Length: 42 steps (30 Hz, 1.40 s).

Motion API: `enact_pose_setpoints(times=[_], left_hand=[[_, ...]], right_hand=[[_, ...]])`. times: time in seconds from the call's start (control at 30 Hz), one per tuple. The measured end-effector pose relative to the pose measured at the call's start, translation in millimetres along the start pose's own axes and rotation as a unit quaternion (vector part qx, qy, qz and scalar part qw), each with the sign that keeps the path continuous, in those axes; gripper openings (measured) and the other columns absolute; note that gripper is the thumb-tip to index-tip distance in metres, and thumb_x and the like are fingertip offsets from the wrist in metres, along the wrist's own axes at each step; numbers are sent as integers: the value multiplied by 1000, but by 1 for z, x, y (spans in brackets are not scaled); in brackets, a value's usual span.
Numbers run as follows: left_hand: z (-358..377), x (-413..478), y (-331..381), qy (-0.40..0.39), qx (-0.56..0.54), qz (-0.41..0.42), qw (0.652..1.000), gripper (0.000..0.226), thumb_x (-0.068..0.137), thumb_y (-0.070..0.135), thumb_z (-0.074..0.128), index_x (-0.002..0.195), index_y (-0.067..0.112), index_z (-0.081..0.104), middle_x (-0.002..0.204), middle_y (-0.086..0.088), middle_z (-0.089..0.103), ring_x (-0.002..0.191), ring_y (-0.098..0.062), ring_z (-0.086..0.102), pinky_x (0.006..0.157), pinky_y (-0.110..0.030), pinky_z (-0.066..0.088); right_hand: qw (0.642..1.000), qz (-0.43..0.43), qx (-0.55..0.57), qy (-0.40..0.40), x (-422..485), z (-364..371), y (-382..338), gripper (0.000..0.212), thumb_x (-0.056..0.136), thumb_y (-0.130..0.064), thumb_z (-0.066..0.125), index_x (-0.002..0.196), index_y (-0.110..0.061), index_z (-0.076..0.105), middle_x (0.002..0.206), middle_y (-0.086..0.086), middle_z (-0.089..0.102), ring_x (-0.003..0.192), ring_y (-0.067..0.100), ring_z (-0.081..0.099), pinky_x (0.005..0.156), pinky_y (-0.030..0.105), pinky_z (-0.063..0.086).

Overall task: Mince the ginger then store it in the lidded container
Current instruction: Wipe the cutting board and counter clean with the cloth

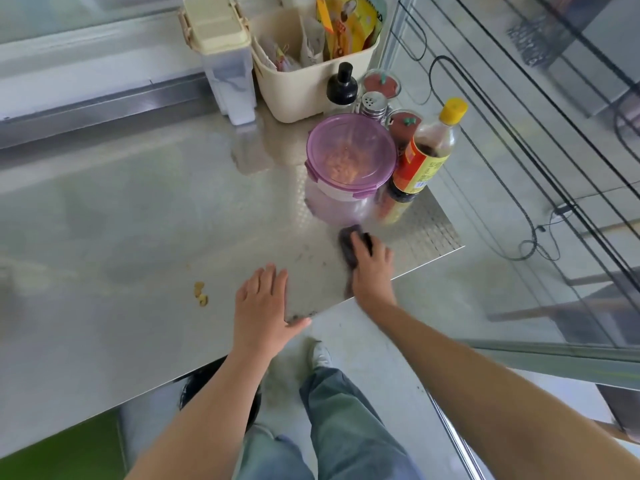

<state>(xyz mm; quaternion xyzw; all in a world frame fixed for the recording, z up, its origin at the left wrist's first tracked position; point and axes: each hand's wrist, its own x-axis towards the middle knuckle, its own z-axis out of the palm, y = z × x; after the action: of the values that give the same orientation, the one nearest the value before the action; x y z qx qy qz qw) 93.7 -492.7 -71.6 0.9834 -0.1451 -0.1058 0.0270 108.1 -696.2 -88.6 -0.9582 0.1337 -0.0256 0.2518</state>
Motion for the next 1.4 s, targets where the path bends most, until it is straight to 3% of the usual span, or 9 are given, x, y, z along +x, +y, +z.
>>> enact_pose_setpoints(times=[0.13,0.27,0.37,0.53,0.73,0.9,1.07,1.27,1.4], left_hand=[[-2,0,1,-6,-7,2,1000,97,66,72,64,140,13,42,150,-11,37,136,-32,36,105,-45,34],[-3,0,0,-21,-7,9,1000,98,76,75,51,150,18,22,159,-7,16,145,-28,17,114,-41,21],[-4,0,1,-23,-12,7,1000,97,75,75,52,148,19,21,158,-6,16,144,-27,17,113,-40,21],[-9,-3,-9,-13,-44,28,999,100,74,73,55,149,17,23,157,-4,20,144,-24,19,115,-37,20],[-13,-42,-63,20,-53,-69,996,116,68,81,53,152,11,13,159,-14,7,147,-32,2,119,-47,4],[-5,-74,-107,-85,-51,-220,971,144,54,95,43,149,2,-13,158,-20,-13,145,-36,-14,116,-55,-3],[3,-91,-133,-100,-48,-203,973,144,53,96,41,150,6,-14,157,-16,-20,145,-35,-19,116,-56,-2],[4,-100,-161,-118,-55,-224,966,133,59,94,38,150,16,-19,155,-14,-27,144,-36,-21,117,-57,0],[5,-100,-163,-119,-71,-223,965,129,61,92,41,150,21,-19,157,-10,-26,145,-34,-18,117,-56,2]], right_hand=[[989,-134,49,-47,-8,12,-14,63,73,-5,29,127,-4,60,119,28,55,98,48,51,88,52,45],[997,54,2,49,12,-9,14,62,75,8,44,135,-4,53,125,31,49,100,48,47,91,47,38],[996,43,-49,68,-14,4,0,73,61,14,60,132,-2,55,117,33,53,88,48,53,81,51,47],[993,-85,39,-72,-44,26,-57,68,73,8,45,139,-8,48,130,27,46,105,46,45,91,49,41],[987,157,-20,23,-30,19,-49,69,87,8,43,151,-12,25,144,24,27,119,41,33,101,47,29],[999,41,10,-35,-80,63,-118,75,82,12,48,150,-12,28,141,24,33,117,42,36,98,49,32],[991,-59,70,-99,-74,70,-146,63,91,4,41,150,-13,26,141,22,29,119,36,33,105,41,28],[993,104,-38,-35,-45,68,-141,72,90,5,42,153,-16,15,147,20,22,121,38,31,103,45,28],[995,-19,-14,-96,-85,94,-177,73,88,7,44,152,-13,19,145,22,26,123,40,32,103,46,30]])
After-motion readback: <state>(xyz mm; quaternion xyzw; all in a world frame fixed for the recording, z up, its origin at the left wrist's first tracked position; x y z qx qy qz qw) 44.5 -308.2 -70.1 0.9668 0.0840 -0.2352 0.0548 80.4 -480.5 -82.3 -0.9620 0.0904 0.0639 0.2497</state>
